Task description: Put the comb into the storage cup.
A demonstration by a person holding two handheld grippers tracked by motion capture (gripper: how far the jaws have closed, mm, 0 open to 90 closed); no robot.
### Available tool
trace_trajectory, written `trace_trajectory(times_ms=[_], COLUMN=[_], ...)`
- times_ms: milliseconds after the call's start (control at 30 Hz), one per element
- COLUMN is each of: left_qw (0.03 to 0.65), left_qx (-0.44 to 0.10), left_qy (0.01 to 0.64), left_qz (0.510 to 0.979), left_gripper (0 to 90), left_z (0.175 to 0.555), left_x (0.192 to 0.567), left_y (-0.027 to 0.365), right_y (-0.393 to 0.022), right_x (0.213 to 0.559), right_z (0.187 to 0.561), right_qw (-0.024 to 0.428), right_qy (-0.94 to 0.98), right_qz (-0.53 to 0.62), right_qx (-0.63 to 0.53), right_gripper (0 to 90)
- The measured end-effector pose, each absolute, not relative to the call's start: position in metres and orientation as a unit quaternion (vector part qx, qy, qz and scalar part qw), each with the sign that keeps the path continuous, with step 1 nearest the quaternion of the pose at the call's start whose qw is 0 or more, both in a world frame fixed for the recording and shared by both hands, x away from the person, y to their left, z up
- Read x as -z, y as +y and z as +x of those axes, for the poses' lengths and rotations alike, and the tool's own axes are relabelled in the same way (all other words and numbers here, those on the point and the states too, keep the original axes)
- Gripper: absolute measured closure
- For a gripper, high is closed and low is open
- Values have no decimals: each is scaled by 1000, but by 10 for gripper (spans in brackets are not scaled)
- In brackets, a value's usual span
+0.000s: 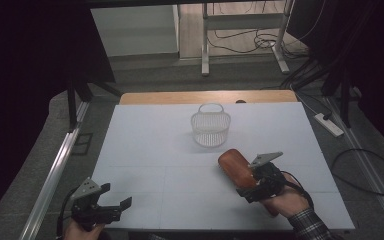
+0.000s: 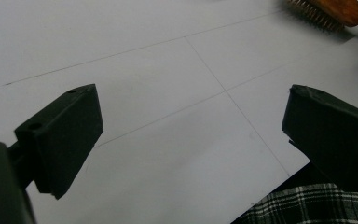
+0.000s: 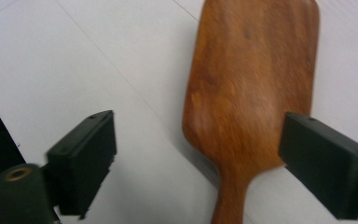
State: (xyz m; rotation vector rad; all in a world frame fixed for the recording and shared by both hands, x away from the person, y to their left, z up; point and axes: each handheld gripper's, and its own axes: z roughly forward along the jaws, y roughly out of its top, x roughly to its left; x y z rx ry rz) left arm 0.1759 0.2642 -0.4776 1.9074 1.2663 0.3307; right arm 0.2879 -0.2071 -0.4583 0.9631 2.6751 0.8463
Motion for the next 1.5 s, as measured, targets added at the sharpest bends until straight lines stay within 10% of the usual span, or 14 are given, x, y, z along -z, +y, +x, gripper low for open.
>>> trace_trajectory(times_ms=[1500], left_qw=[376], left_qx=[-144], left_qy=[450], left_qz=[797], left_gripper=[0], left_z=[175], left_x=[477], left_y=[257], right_y=[-239], right_x=[482], right_z=[288], right_qw=[98], right_qy=[880], right_qz=[382], right_qx=[-264], right_gripper=[0])
